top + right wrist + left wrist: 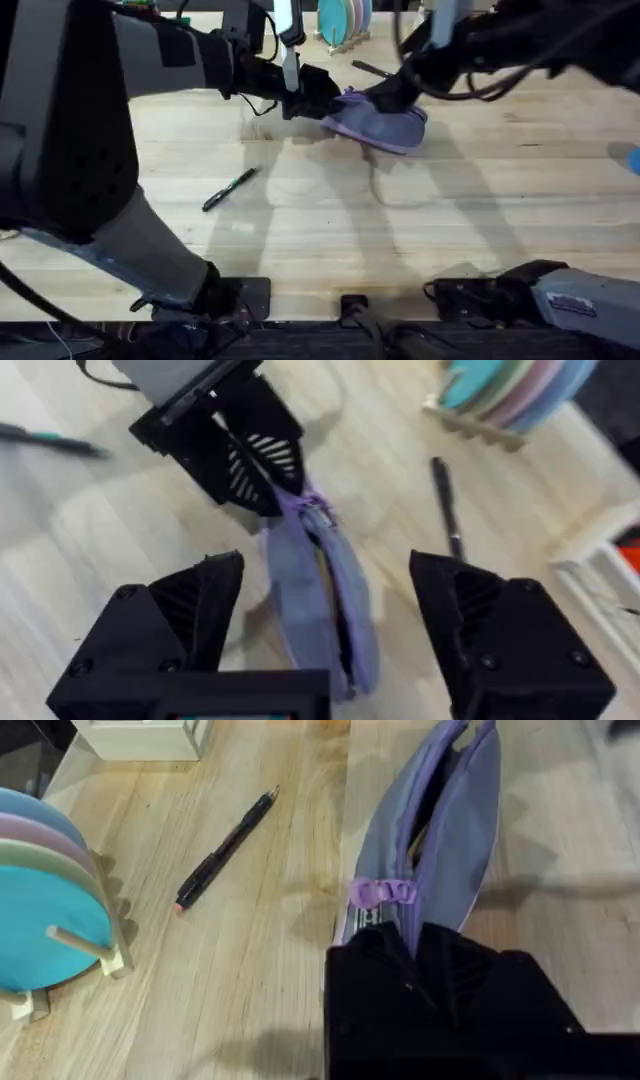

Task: Unzip the bag, pick up the pens from the table one at a time and place them inside, then zip the bag closed.

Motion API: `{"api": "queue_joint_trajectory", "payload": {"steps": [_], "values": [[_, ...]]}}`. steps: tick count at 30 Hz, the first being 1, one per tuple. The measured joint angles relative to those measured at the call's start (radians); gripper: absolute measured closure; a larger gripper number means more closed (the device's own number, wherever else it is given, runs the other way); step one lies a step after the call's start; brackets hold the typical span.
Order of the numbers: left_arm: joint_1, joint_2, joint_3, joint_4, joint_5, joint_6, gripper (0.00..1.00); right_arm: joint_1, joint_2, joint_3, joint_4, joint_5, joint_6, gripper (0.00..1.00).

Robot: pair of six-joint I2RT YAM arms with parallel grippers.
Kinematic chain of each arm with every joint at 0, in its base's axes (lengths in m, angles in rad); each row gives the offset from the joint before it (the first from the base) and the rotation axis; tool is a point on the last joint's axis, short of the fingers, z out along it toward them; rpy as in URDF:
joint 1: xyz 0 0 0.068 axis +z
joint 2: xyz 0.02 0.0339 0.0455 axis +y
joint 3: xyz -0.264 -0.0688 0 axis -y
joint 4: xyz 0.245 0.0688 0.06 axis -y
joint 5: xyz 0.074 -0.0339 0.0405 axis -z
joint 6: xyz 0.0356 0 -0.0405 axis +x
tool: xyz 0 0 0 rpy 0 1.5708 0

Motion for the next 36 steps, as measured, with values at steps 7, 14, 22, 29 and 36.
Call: {"api": "queue_joint_trajectory", "payload": {"steps": [7, 14, 22, 29, 36], "values": [[0.000, 0.000, 0.000, 0.000, 0.000, 0.000, 0.959, -0.049, -0.102, 0.000, -0.034, 0.025, -0.018, 0.006], [0.000, 0.000, 0.000, 0.002, 0.001, 0.002, 0.764, -0.053, -0.114, 0.000, -0.038, 0.066, -0.025, 0.006], [0.000, 0.000, 0.000, 0.001, 0.006, -0.003, 0.009, -0.053, -0.114, 0.000, -0.038, 0.074, -0.025, 0.006], [0.000, 0.000, 0.000, 0.001, 0.008, -0.003, 0.008, -0.053, -0.114, 0.000, -0.040, 0.079, -0.028, 0.005], [0.007, -0.032, 0.000, -0.014, 0.006, -0.004, 0.008, -0.053, -0.114, 0.000, -0.049, 0.081, -0.028, 0.005]]}}
